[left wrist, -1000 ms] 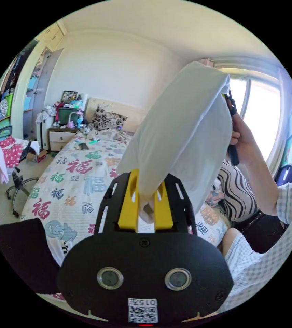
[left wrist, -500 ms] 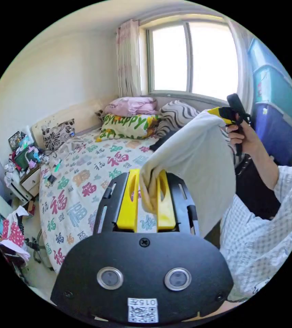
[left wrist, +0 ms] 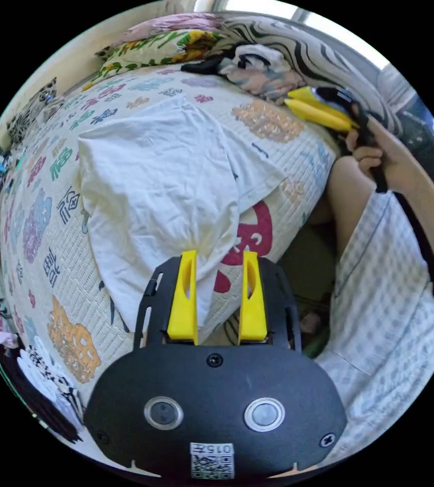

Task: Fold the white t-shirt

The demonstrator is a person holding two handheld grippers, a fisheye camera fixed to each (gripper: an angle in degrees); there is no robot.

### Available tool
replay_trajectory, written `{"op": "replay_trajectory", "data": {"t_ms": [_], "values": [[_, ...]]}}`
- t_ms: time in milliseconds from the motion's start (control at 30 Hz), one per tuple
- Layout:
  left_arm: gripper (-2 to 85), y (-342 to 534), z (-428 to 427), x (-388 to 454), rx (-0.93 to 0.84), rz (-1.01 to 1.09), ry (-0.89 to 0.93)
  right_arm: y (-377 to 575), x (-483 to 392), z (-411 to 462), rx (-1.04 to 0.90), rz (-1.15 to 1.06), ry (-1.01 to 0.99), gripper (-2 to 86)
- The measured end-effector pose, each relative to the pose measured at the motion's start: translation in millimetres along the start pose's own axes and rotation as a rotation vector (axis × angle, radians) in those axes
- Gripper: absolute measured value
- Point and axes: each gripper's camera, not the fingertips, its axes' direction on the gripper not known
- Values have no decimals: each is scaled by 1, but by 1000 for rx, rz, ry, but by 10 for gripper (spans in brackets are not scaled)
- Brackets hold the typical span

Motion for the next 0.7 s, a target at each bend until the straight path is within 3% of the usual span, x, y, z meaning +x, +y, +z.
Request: {"op": "replay_trajectory", "data": {"t_ms": [67,200,267,333,467,567,700], "values": [[70,-18,35,20,-95,119,-157,5,-2,1,-33,-16,32,22],[6,-28,24,13,-52,167,-185,11,-16,10,-147,-85,74,13],[-2,-17,-25,-36,131,21,-92,14,-25,15,-190,-129,147,14],[-4,-2,-58,-80,231,-103,-111,14,-30,23,-243,-165,180,18],[-5,54,-92,-177,337,-492,-465,12,-33,41,-294,-203,229,49],[-5,76,-74,-209,310,-634,-368,12,-37,70,-374,-242,344,78],[-6,79,-41,-179,299,-576,-306,16,-25,121,-541,-209,475,85]]}}
